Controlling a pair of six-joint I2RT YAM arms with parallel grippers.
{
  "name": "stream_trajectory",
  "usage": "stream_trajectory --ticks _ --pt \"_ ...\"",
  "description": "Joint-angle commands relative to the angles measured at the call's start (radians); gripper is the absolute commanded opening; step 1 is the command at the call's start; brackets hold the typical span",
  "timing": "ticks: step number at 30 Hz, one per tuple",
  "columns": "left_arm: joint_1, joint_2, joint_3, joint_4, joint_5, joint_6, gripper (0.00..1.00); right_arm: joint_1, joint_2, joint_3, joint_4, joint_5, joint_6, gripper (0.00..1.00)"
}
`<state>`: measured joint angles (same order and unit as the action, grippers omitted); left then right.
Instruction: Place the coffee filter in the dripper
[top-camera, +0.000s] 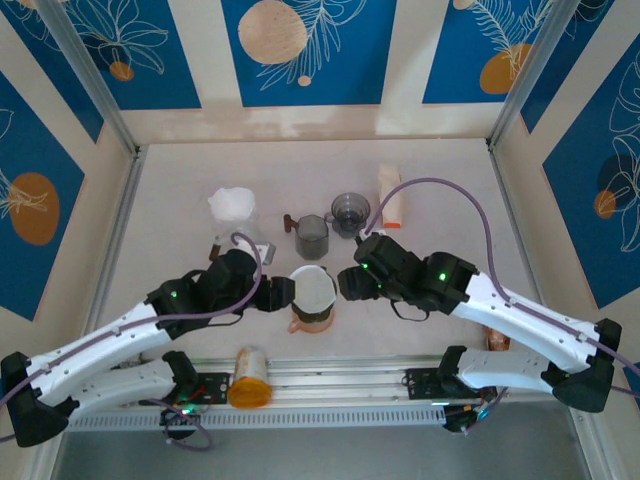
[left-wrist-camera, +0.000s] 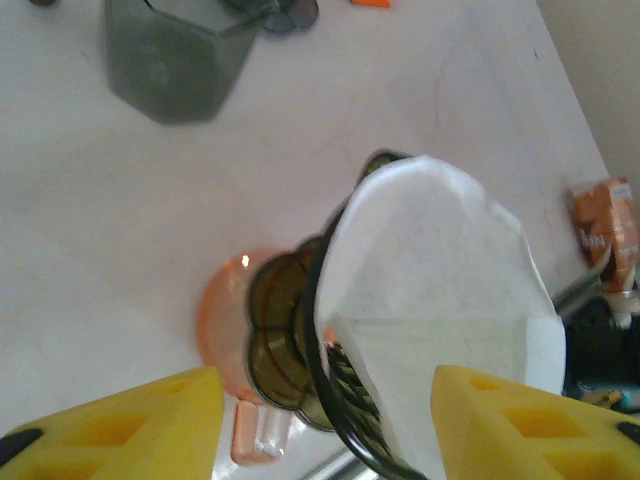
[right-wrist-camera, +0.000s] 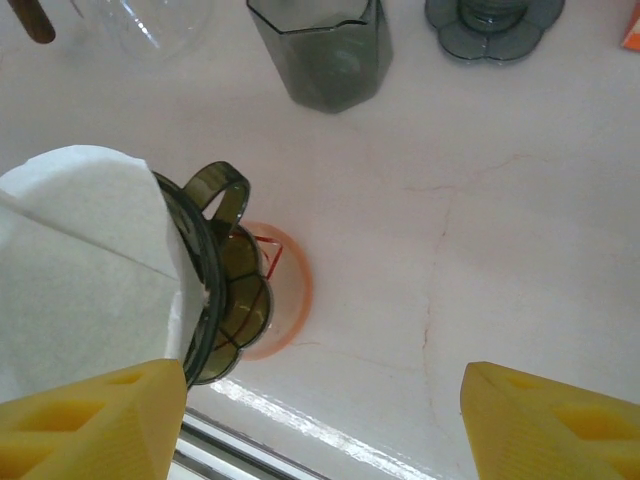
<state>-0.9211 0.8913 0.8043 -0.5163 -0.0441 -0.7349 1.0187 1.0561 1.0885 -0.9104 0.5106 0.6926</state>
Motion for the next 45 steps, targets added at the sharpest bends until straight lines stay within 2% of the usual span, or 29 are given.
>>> stream_trajectory --ticks 1,4,8,14,20,23,27,31,36,45 --pt "0.092 0.012 0.068 0.006 0.072 0.026 0.49 -0.012 -0.032 -0.029 0.003 0.026 0.045 0.73" --pt "0.162 0.082 0.131 0.004 0.126 0.057 0.43 -0.019 -0.050 -0.045 0.001 0.028 0.054 0.73" --pt "0.169 0.224 0.276 -0.049 0.083 0.135 0.43 -0.024 -0.075 -0.056 -0.008 0.028 0.061 0.73" --pt "0.194 0.461 0.475 -0.123 0.022 0.219 0.49 -0.032 -0.119 -0.063 -0.028 0.034 0.068 0.73" --pt "0.246 0.678 0.626 -0.158 0.025 0.279 0.59 -0.033 -0.160 -0.090 -0.037 0.024 0.079 0.73" --pt "0.248 0.781 0.707 -0.219 -0.009 0.304 0.60 -0.035 -0.180 -0.103 -0.043 0.023 0.082 0.73" --pt "0.253 0.818 0.681 -0.206 -0.033 0.272 0.59 -0.043 -0.191 -0.104 -0.056 0.020 0.072 0.73" --pt "0.254 0.824 0.642 -0.170 -0.050 0.228 0.66 -0.061 -0.190 -0.092 -0.067 0.012 0.061 0.73" --pt "0.254 0.824 0.611 -0.136 -0.084 0.173 0.68 -0.078 -0.189 -0.075 -0.077 -0.001 0.057 0.73" --pt "0.254 0.861 0.563 -0.073 -0.069 0.131 0.64 -0.085 -0.184 -0.075 -0.084 -0.009 0.066 0.73"
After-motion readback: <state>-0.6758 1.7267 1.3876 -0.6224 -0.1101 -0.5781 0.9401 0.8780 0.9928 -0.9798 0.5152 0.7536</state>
